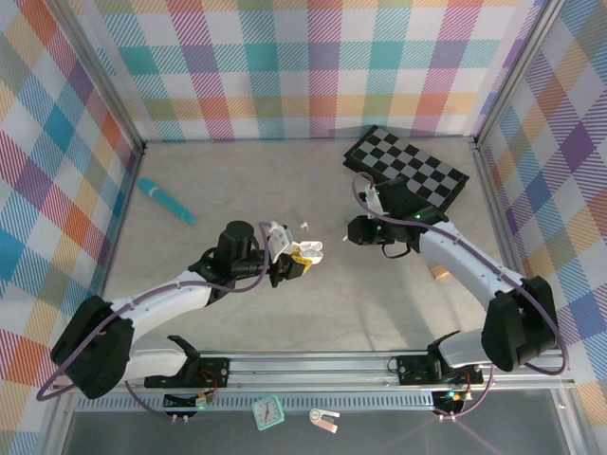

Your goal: Insert wireless bluetooth earbuds into charging case

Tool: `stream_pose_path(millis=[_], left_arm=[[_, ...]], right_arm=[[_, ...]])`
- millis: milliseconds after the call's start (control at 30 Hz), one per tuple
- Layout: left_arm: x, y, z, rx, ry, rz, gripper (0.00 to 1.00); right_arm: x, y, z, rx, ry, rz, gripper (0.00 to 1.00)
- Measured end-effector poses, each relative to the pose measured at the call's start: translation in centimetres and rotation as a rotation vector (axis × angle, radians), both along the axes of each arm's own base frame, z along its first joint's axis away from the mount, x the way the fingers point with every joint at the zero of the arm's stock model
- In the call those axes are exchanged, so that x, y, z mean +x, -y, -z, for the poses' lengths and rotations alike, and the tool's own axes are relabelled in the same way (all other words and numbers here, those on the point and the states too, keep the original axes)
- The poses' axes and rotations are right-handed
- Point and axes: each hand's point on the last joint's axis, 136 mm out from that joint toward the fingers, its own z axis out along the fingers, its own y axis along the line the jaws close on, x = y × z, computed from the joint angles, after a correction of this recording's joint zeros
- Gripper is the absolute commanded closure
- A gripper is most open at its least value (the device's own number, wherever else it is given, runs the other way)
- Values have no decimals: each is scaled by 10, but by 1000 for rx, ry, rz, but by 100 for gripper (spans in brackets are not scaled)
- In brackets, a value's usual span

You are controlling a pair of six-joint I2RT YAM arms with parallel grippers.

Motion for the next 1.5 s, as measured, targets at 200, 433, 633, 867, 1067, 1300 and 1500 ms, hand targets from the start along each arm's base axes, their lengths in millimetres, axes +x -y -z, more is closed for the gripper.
stream_pose_path(millis=[200,433,633,867,1067,1300,1500], left_arm=[[7,15,16,8,-102,-4,83],[13,27,16,-19,-173,-20,83],[15,33,11,-37,-180,-17,83],[15,37,7,-47,-173,-8,83],[16,41,1,-56,-163,-2,83],[16,43,8,-46,-183,-1,83],[17,44,9,-49,-200,-7,83]], right_arm=[[-8,-7,-37,-17,89,-31,79],[-20,-18,-49,-44,122,-88,79],[-26,-28,-51,-42,126,-123,79],[-31,-41,-44,-54,112,-167,79],[-33,-47,-35,-67,90,-184,79],[-36,-52,-32,-66,80,-201,79],[-37,-56,-31,-62,80,-214,79]])
